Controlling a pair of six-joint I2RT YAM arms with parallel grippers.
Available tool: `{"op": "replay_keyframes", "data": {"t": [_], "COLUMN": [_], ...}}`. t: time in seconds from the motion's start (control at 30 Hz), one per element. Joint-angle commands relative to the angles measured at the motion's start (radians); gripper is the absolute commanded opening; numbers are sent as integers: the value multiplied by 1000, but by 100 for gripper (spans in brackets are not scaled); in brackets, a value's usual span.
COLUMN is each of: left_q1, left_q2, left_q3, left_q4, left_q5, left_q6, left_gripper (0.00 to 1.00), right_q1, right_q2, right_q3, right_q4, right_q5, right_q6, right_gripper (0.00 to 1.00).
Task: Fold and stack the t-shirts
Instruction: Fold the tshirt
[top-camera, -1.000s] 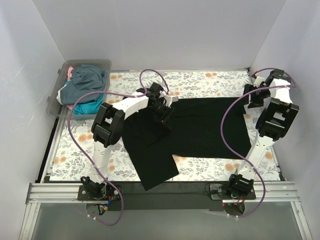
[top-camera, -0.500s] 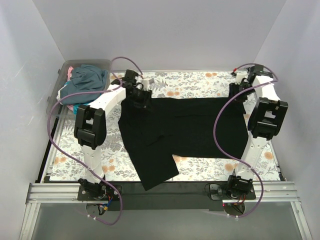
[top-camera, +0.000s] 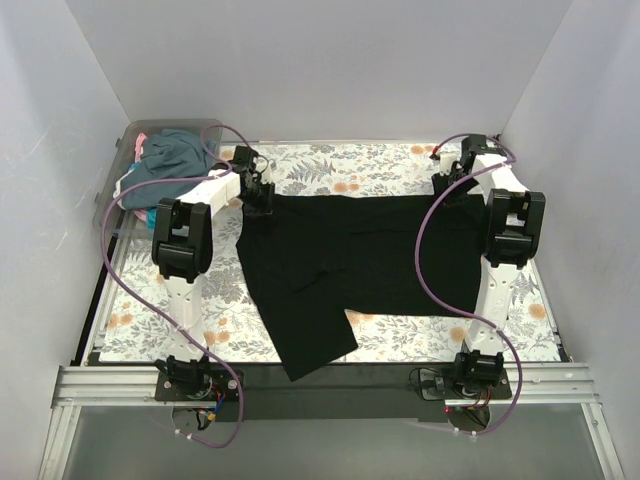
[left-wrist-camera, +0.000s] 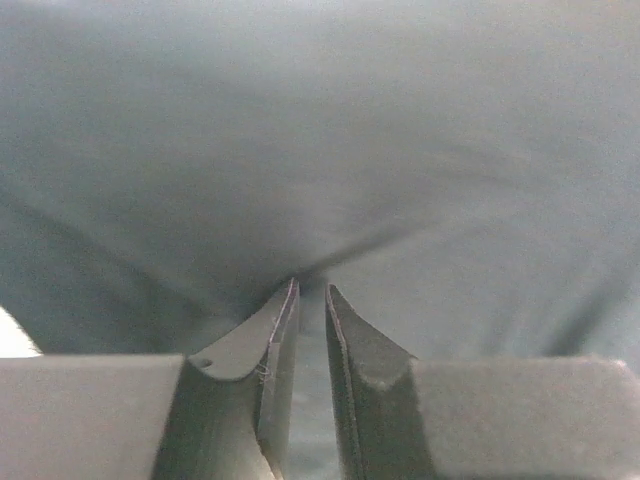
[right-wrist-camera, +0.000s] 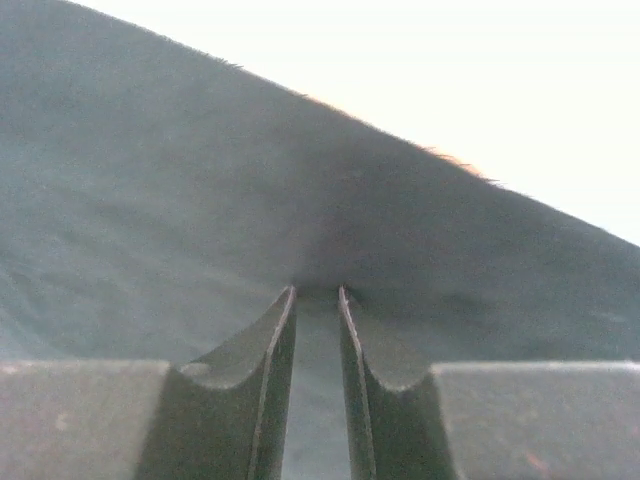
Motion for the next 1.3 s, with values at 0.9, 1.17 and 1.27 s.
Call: {"op": "replay_keyframes", "data": {"t": [0.9,1.17,1.27], "left_q1": [141,112,106], "left_q2": [-370,-616,-653], "left_q3": [-26,-299,-330], "left_q4": [-327,-322,-318], "left_q5": [459,375,372], "left_q6": [489,529,525], "left_gripper": [61,63,62], "right_q1": [25,-4,-38], "right_q2": [-576,-800,-785], "right_q3": [-300,-740,-777], "right_q4": [-101,-109,-109], "right_q5": [-62,105,128], "right_q6": [-443,-642,-647], "right_gripper": [94,68,65]}}
